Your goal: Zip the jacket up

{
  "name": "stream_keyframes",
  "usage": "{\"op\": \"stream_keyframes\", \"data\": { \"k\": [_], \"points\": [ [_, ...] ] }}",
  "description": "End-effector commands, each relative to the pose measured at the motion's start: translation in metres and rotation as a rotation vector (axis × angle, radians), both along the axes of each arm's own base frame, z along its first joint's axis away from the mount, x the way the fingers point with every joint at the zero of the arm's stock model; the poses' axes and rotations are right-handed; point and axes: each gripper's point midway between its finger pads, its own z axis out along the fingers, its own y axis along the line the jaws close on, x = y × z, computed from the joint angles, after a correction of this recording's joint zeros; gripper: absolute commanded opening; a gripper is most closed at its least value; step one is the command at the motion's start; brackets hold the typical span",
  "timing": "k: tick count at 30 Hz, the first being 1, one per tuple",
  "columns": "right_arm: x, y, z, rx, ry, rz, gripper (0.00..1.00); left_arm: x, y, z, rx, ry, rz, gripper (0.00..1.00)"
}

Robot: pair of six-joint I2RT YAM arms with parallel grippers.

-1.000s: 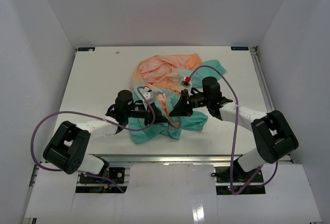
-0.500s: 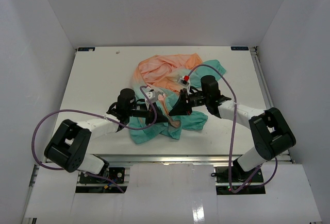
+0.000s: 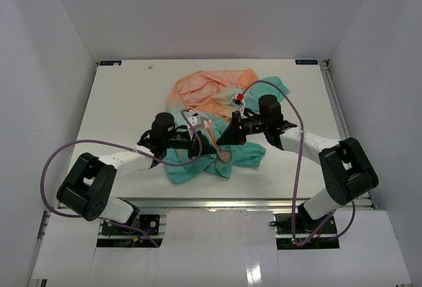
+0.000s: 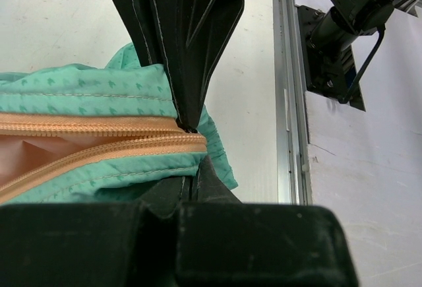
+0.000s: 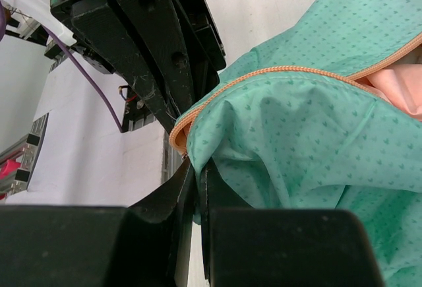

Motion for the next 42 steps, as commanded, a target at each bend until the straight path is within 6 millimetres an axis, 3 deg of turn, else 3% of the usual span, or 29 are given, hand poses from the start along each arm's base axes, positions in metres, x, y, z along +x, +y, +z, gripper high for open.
{"op": "stream_keyframes", "data": {
  "k": [1, 3, 6, 15, 21, 30, 36, 42],
  "points": [
    [0.006, 0.009, 0.043, 0.143, -0.173, -0.011, 0.08, -0.013, -0.003, 0.008, -0.004, 0.006, 0.018, 0.09],
    [0.006, 0.008, 0.04, 0.154, -0.162, -0.024, 0.08, -0.015, 0.0, 0.018, -0.035, -0.014, 0.04, 0.25],
    [0.002, 0.01, 0.038, 0.178, -0.142, -0.02, 0.08, -0.016, 0.001, 0.025, -0.051, -0.018, 0.054, 0.36],
    [-0.002, 0.009, 0.03, 0.188, -0.128, -0.024, 0.08, -0.008, 0.004, 0.029, -0.058, -0.023, 0.124, 0.5],
    [-0.006, 0.007, 0.03, 0.18, -0.12, -0.018, 0.08, -0.002, 0.008, 0.034, -0.069, -0.043, 0.177, 0.53],
    [-0.02, -0.001, 0.02, 0.142, -0.098, -0.01, 0.08, -0.012, 0.006, 0.034, -0.072, -0.023, 0.129, 0.36],
    [-0.026, -0.003, 0.021, 0.142, -0.096, -0.001, 0.08, -0.02, 0.007, 0.036, -0.081, -0.017, 0.095, 0.02],
    [-0.022, -0.001, 0.027, 0.133, -0.113, 0.001, 0.08, -0.023, 0.005, 0.029, -0.065, 0.0, 0.06, 0.0]
  ]
}}
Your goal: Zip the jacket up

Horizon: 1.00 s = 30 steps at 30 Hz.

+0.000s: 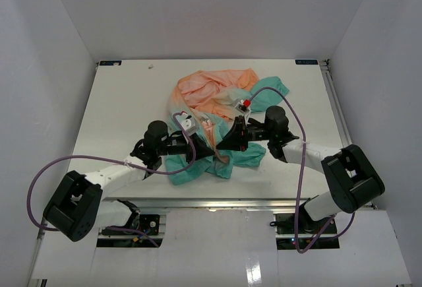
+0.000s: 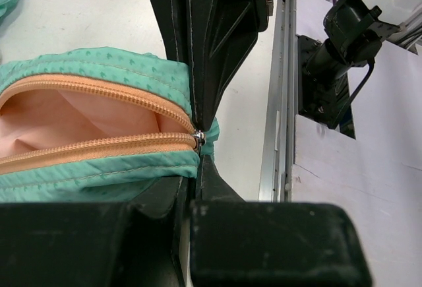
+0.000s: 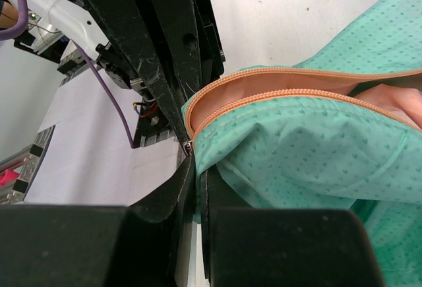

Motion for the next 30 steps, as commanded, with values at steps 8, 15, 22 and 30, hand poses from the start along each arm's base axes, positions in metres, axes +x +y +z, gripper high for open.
{"op": "stream_keyframes", "data": {
  "k": [8, 15, 22, 30],
  "points": [
    [0.005, 0.005, 0.026, 0.004, -0.079, 0.028, 0.08, -0.013, -0.004, -0.01, 0.026, 0.019, -0.111, 0.0],
    [0.009, 0.004, 0.037, 0.01, -0.085, 0.03, 0.08, -0.012, -0.004, -0.019, 0.051, 0.03, -0.116, 0.0],
    [0.018, 0.001, 0.045, 0.018, -0.08, 0.006, 0.08, -0.001, -0.002, -0.028, 0.092, 0.033, -0.057, 0.0],
    [0.021, -0.001, 0.048, 0.019, -0.071, -0.03, 0.08, 0.007, -0.001, -0.035, 0.121, 0.029, -0.007, 0.0]
  ]
}}
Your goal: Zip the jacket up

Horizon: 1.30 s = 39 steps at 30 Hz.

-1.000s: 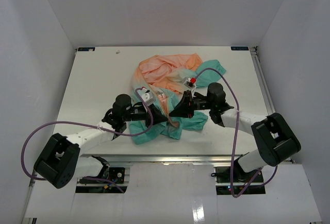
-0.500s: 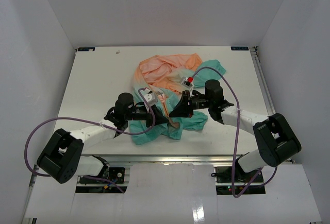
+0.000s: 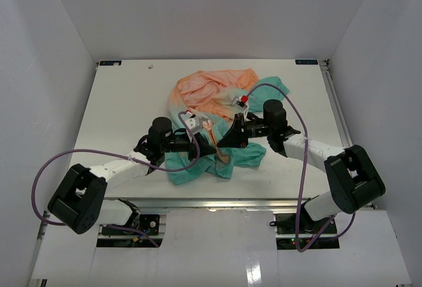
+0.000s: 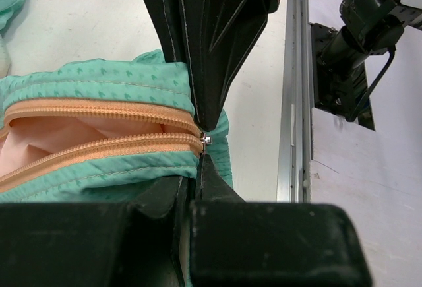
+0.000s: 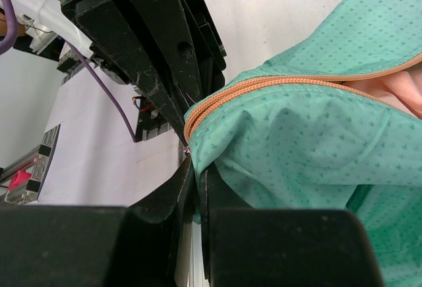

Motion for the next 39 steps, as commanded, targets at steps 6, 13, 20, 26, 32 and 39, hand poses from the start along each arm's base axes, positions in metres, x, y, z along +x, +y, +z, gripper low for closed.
{"op": "stream_keyframes", "data": {
  "k": [6, 13, 20, 26, 32, 39],
  "points": [
    [0.023, 0.004, 0.029, 0.017, -0.139, -0.07, 0.09, -0.008, 0.0, -0.015, 0.03, 0.099, -0.002, 0.0],
    [0.039, 0.0, 0.004, -0.138, -0.121, -0.179, 0.37, -0.019, -0.006, -0.014, -0.008, 0.237, -0.087, 0.0],
    [0.063, -0.015, -0.001, -0.293, -0.142, -0.349, 0.47, -0.027, -0.006, -0.005, -0.044, 0.357, -0.103, 0.0],
    [0.06, -0.021, 0.021, -0.392, -0.396, -0.434, 0.53, -0.024, -0.001, -0.007, -0.089, 0.516, -0.13, 0.0],
    [0.049, -0.022, 0.05, -0.338, -0.777, -0.402, 0.55, -0.021, 0.003, 0.0, -0.107, 0.519, -0.109, 0.0],
    [0.007, -0.028, 0.05, -0.22, -1.135, -0.25, 0.62, -0.028, 0.009, 0.012, -0.163, 0.563, -0.126, 0.0]
  ]
}}
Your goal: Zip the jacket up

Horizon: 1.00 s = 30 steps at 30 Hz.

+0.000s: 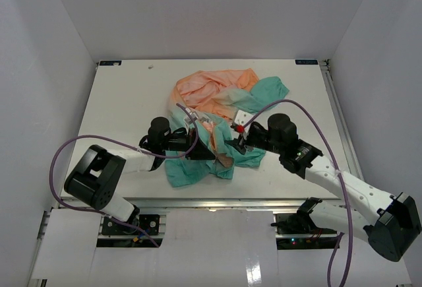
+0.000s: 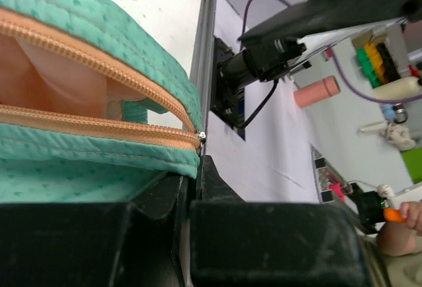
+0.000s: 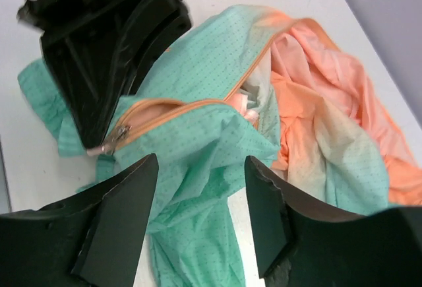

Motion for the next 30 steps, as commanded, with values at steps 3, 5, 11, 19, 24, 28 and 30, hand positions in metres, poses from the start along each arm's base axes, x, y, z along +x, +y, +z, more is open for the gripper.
{"op": "stream_keyframes", "data": {
  "k": [3, 5, 11, 19, 24, 28, 30],
  "points": [
    [-0.026, 0.002, -0.004, -0.039, -0.336, 0.177, 0.63, -0.011, 0.007, 0.027, -0.086, 0.003, -0.035, 0.0],
    [-0.034, 0.004, -0.014, -0.052, -0.364, 0.203, 0.63, -0.012, 0.007, 0.029, -0.102, -0.001, -0.046, 0.0],
    [-0.049, 0.015, -0.012, -0.014, -0.448, 0.236, 0.63, -0.02, 0.009, 0.03, -0.127, 0.033, -0.091, 0.0],
    [-0.055, 0.03, -0.008, -0.039, -0.568, 0.189, 0.62, -0.016, 0.009, 0.025, -0.106, 0.025, -0.069, 0.0],
    [-0.059, 0.035, -0.008, -0.047, -0.585, 0.19, 0.59, -0.016, 0.009, 0.024, -0.102, 0.025, -0.065, 0.0],
    [-0.063, 0.036, -0.008, -0.047, -0.586, 0.207, 0.56, -0.016, 0.009, 0.024, -0.102, 0.024, -0.063, 0.0],
    [-0.064, 0.036, -0.01, -0.06, -0.584, 0.212, 0.54, -0.016, 0.009, 0.024, -0.102, 0.025, -0.063, 0.0]
  ]
}}
